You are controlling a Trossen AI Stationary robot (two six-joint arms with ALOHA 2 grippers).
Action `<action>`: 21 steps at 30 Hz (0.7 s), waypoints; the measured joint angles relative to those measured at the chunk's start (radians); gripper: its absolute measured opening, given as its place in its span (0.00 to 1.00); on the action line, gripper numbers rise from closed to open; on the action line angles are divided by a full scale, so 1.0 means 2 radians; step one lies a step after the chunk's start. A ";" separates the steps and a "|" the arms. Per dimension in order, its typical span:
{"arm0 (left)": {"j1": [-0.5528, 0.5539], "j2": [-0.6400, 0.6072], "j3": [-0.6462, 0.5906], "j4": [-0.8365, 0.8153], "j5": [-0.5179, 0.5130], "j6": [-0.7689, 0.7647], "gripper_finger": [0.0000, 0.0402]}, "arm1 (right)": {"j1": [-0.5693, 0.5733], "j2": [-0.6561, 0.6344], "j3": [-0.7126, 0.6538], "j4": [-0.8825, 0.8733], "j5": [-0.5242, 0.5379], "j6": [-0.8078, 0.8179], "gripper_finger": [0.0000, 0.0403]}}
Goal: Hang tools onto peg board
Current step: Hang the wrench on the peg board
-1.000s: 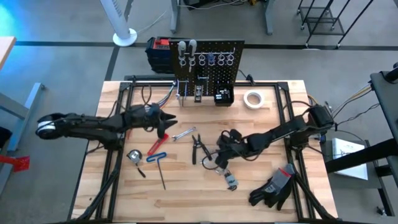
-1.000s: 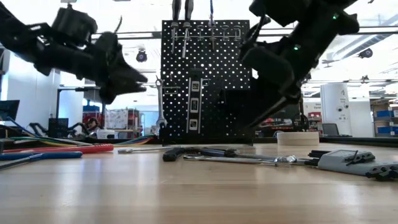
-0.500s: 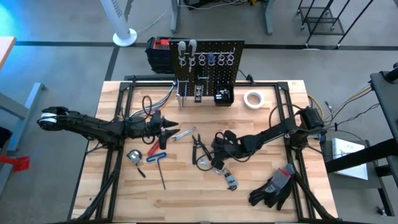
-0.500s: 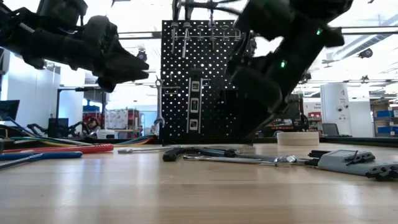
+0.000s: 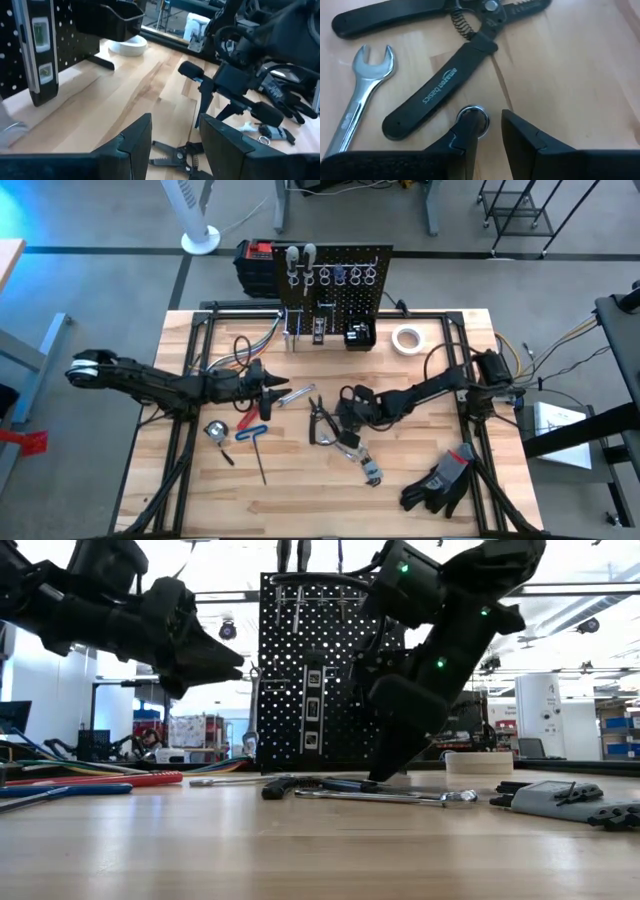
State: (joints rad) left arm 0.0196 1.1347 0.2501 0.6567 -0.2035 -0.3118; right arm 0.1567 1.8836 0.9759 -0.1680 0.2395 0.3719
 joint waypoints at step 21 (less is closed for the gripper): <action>-0.025 0.098 0.000 0.141 0.034 -0.046 0.38 | 0.083 -0.068 -0.005 -0.010 0.180 -0.046 0.00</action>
State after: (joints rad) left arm -0.0309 1.3313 0.2501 0.9378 -0.1352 -0.4045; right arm 0.3222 1.7479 0.9653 -0.1881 0.5996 0.2800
